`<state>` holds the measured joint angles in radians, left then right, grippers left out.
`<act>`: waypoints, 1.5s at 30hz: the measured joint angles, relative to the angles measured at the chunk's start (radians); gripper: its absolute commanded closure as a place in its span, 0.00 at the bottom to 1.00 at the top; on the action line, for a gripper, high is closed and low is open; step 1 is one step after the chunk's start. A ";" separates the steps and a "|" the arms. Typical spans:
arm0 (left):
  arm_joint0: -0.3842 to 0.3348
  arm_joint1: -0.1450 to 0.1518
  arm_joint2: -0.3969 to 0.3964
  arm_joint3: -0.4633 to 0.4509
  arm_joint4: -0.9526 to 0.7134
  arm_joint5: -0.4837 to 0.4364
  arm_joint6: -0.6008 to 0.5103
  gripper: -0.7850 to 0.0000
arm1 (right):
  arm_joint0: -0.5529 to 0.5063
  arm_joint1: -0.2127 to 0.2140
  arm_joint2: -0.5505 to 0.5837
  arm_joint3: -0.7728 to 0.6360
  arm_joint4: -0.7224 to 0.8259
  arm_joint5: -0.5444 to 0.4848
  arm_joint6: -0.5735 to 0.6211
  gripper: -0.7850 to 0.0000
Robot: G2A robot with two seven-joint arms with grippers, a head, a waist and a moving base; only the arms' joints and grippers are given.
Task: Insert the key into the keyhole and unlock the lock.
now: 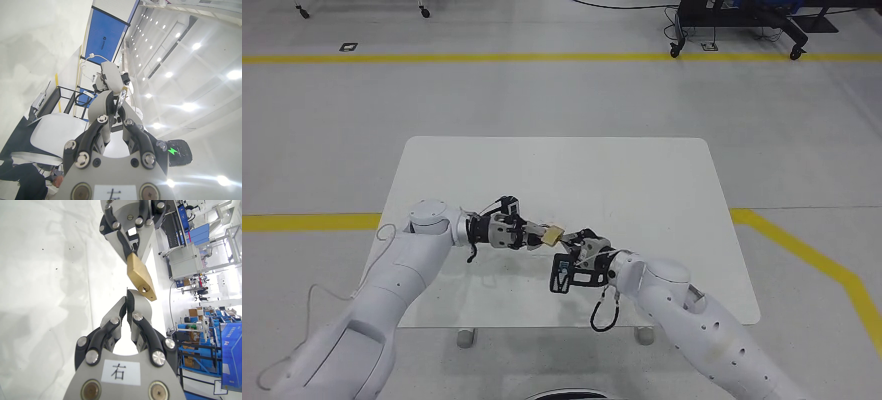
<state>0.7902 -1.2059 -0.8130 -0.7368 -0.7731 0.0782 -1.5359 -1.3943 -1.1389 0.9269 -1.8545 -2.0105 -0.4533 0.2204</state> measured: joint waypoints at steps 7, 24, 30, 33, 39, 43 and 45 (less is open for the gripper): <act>-0.005 0.010 0.030 -0.003 0.007 -0.029 0.000 1.00 | -0.009 -0.003 0.009 -0.005 0.013 0.037 -0.013 1.00; -0.030 0.025 0.018 0.033 -0.020 -0.132 0.000 1.00 | -0.080 0.008 0.073 -0.071 -0.010 0.090 -0.042 1.00; -0.029 0.025 0.005 0.046 -0.014 -0.192 0.010 1.00 | -0.167 0.030 0.141 -0.138 -0.021 0.069 -0.191 1.00; -0.019 0.019 -0.005 0.041 -0.045 -0.231 0.004 1.00 | -0.189 0.036 0.159 -0.148 -0.007 0.060 -0.245 1.00; 0.000 0.015 -0.031 0.010 -0.124 -0.315 0.000 1.00 | -0.188 0.036 0.159 -0.147 -0.005 0.060 -0.245 1.00; 0.007 0.020 -0.030 -0.024 -0.137 -0.338 0.000 1.00 | -0.190 0.035 0.158 -0.146 0.001 0.064 -0.249 1.00; 0.010 0.021 -0.031 -0.036 -0.157 -0.338 0.000 1.00 | -0.194 0.035 0.159 -0.141 0.016 0.073 -0.282 1.00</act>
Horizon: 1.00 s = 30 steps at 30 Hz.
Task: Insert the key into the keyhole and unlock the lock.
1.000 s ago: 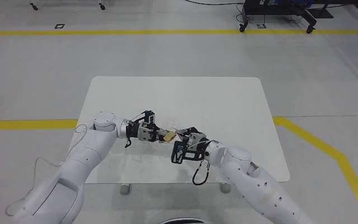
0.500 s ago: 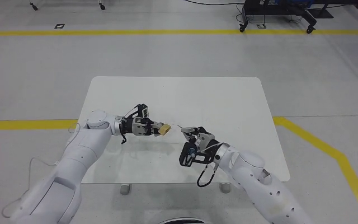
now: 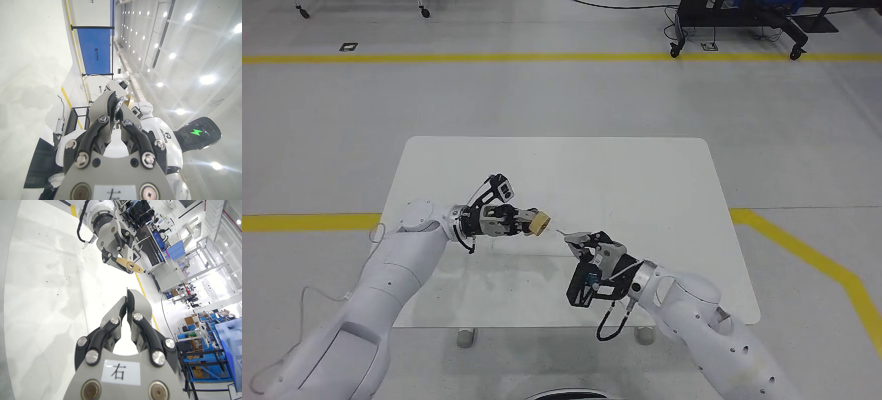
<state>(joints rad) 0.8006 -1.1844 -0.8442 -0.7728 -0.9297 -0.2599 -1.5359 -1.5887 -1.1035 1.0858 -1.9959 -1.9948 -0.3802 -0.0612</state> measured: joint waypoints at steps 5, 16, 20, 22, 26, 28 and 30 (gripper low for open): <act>0.007 0.005 0.002 -0.011 -0.064 0.007 0.000 1.00 | -0.054 0.009 0.015 -0.056 -0.101 0.059 0.000 1.00; 0.021 0.016 -0.017 -0.075 -0.042 -0.032 0.007 1.00 | -0.012 -0.030 -0.044 -0.112 -0.068 0.264 0.340 1.00; 0.044 0.019 -0.049 -0.104 -0.015 -0.056 0.031 1.00 | 0.067 -0.054 -0.098 -0.060 -0.003 0.300 0.393 1.00; 0.057 0.019 -0.063 -0.117 -0.008 -0.067 0.042 1.00 | 0.099 -0.064 -0.125 -0.036 0.012 0.303 0.405 1.00; 0.079 0.014 -0.098 -0.130 -0.045 -0.095 0.070 1.00 | 0.131 -0.078 -0.157 -0.016 0.003 0.323 0.421 1.00; 0.084 0.006 -0.114 -0.123 -0.086 -0.101 0.077 1.00 | 0.124 -0.080 -0.149 -0.024 0.019 0.339 0.420 1.00; 0.075 -0.002 -0.112 -0.106 -0.098 -0.099 0.075 1.00 | 0.112 -0.078 -0.130 -0.037 0.033 0.337 0.410 1.00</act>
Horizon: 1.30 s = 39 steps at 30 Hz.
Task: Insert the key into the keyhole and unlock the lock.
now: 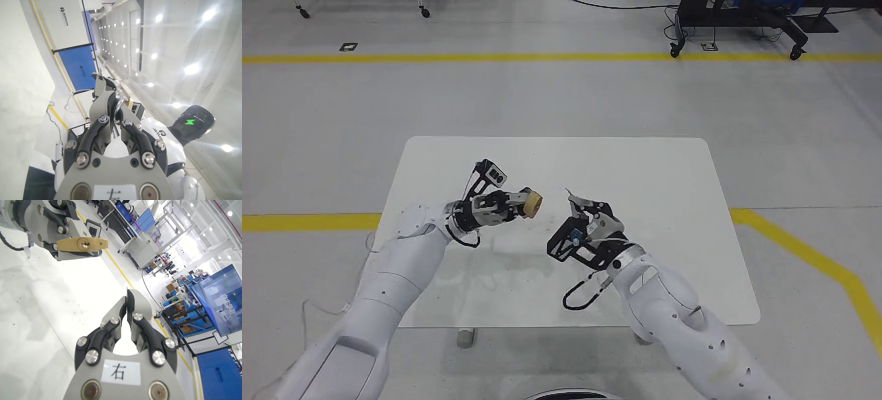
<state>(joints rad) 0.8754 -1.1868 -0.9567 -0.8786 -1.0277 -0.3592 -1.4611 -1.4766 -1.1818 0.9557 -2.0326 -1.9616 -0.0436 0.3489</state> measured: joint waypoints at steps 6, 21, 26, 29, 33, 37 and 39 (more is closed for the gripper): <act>-0.074 -0.042 0.062 0.098 0.017 0.052 -0.052 1.00 | -0.052 0.025 0.087 -0.079 -0.089 -0.121 -0.057 1.00; -0.126 -0.093 0.089 0.193 0.041 0.075 -0.075 1.00 | -0.138 0.066 0.130 -0.204 -0.429 -0.318 -0.175 1.00; -0.126 -0.093 0.089 0.193 0.040 0.075 -0.075 1.00 | -0.134 0.067 0.132 -0.201 -0.462 -0.302 -0.160 1.00; -0.126 -0.093 0.089 0.193 0.040 0.075 -0.075 1.00 | -0.132 0.074 0.110 -0.224 -0.629 -0.300 -0.168 1.00; -0.126 -0.093 0.089 0.193 0.040 0.075 -0.075 1.00 | -0.135 0.089 0.073 -0.274 -0.930 -0.348 -0.180 1.00; -0.125 -0.093 0.089 0.193 0.040 0.075 -0.075 1.00 | -0.102 0.113 0.036 -0.298 -1.115 -0.421 -0.175 1.00; -0.126 -0.093 0.089 0.193 0.040 0.075 -0.075 1.00 | -0.055 0.136 0.005 -0.302 -1.113 -0.474 -0.153 1.00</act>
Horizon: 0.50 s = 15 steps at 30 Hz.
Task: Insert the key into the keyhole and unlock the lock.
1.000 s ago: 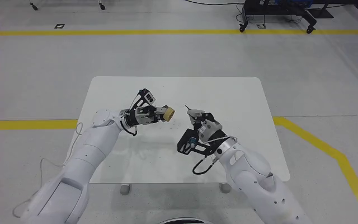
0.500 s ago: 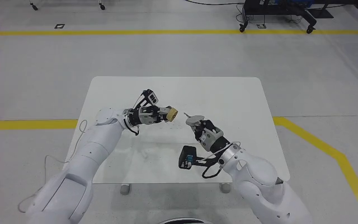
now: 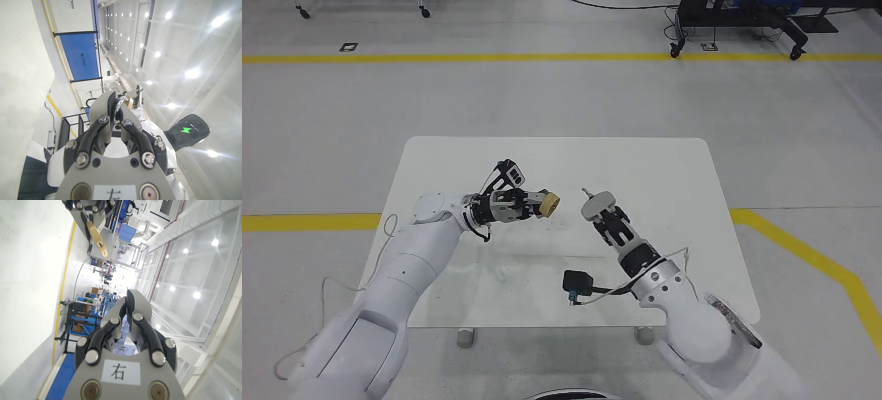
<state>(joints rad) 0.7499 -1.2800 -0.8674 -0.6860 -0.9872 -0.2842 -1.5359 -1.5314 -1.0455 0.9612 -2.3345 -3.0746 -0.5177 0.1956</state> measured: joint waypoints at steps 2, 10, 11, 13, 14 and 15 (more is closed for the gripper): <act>0.006 0.000 -0.001 -0.010 0.004 0.002 0.011 1.00 | 0.068 0.034 -0.060 0.003 0.003 -0.083 0.055 1.00; 0.057 0.018 -0.048 -0.110 0.042 0.008 0.081 1.00 | 0.277 0.108 -0.375 0.003 0.003 -0.274 0.277 1.00; 0.061 0.020 -0.054 -0.117 0.044 0.009 0.085 1.00 | 0.287 0.111 -0.395 0.004 0.003 -0.280 0.288 1.00; 0.070 0.024 -0.065 -0.132 0.054 0.006 0.096 1.00 | 0.306 0.114 -0.431 0.004 0.003 -0.290 0.305 1.00; 0.074 0.025 -0.069 -0.139 0.059 0.005 0.100 1.00 | 0.314 0.115 -0.445 0.004 0.003 -0.292 0.306 1.00; 0.078 0.026 -0.072 -0.145 0.065 0.005 0.102 1.00 | 0.321 0.116 -0.457 0.005 0.003 -0.293 0.304 1.00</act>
<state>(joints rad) 0.8276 -1.2539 -0.9396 -0.8309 -0.9227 -0.2792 -1.4337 -1.2100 -0.9294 0.5045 -2.3299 -3.0718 -0.8107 0.4992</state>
